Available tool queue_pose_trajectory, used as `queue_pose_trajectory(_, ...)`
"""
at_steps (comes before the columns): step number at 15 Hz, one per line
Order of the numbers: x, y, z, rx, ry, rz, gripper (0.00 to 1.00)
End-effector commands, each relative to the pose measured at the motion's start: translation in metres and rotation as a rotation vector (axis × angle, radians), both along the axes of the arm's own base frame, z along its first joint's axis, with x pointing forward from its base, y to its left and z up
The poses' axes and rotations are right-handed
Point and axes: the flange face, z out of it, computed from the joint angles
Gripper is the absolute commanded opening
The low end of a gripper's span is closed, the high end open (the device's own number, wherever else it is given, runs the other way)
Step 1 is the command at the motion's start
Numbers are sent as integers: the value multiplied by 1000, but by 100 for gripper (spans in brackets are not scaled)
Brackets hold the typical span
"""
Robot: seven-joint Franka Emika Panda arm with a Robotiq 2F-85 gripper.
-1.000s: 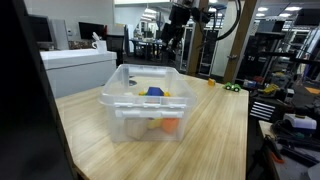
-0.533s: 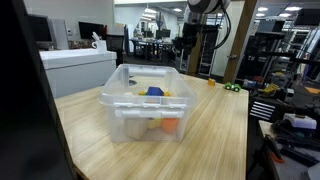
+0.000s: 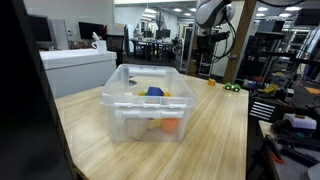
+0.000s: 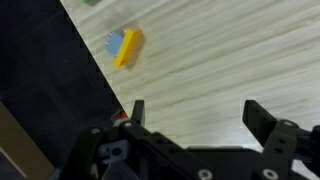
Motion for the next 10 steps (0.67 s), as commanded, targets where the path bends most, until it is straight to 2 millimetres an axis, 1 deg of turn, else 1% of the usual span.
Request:
queue_pose_trajectory(1, -25, -17, -1, -25, 42, -75, 100)
queue_pose_trajectory(3, -39, -22, -3, -21, 55, -78, 100)
queue_pose_trajectory(5, -49, -25, -5, -21, 61, -44, 100)
queue_pose_trajectory(7, -46, -25, -3, -31, 48, -23, 100)
queue_pose_trajectory(8, -39, -30, -10, -22, 60, -61, 100)
queue_pose_trajectory(10, -38, -30, -9, -25, 57, -56, 100)
